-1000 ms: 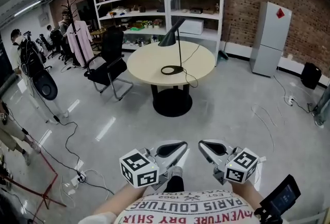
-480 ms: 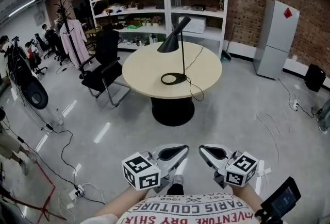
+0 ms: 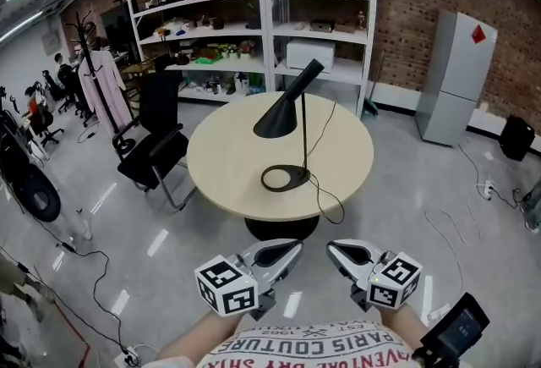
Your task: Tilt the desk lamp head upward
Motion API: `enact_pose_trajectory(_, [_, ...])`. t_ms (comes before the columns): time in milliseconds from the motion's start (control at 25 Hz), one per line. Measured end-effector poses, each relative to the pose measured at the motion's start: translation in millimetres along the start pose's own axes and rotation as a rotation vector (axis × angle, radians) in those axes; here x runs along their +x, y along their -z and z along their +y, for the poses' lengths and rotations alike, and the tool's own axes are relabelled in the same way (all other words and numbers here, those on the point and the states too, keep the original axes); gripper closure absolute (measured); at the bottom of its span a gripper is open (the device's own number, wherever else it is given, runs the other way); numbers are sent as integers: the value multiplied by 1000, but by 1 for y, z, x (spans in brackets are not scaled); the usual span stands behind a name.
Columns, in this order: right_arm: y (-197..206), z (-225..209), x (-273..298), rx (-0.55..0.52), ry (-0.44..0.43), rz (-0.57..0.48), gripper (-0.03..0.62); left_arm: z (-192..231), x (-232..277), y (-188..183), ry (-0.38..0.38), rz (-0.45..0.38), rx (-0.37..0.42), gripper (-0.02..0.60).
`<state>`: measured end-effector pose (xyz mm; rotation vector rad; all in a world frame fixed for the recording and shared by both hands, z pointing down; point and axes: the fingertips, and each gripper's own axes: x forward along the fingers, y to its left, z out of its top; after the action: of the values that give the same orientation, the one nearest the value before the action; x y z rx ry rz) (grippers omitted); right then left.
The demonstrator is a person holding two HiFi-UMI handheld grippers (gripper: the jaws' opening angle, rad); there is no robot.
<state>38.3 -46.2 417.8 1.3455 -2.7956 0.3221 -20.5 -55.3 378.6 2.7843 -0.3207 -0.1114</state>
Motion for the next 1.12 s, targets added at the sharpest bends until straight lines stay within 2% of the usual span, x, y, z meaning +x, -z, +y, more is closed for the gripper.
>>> enact_pose_trajectory(320, [-4,-58,35,-15,60,7,588,76,25,-26,-3,-37,-45,581])
enact_pose_trajectory(640, [4,-110,66,-40,100,37,588,135,42,-25,-35,-57,-103,581])
enact_pose_trajectory(880, [9,-161,98,-49,87,66,569,185,62,-25,-80,-67,-138,580])
enact_pose_trajectory(1000, [7,-192,121,-46,75,76,556,216,72,-19,-123,-39,-184,580])
enact_pose_trajectory(1120, [-1,-222,142,-48,51,79,548,245,86,-14,-163,-23,-195,580])
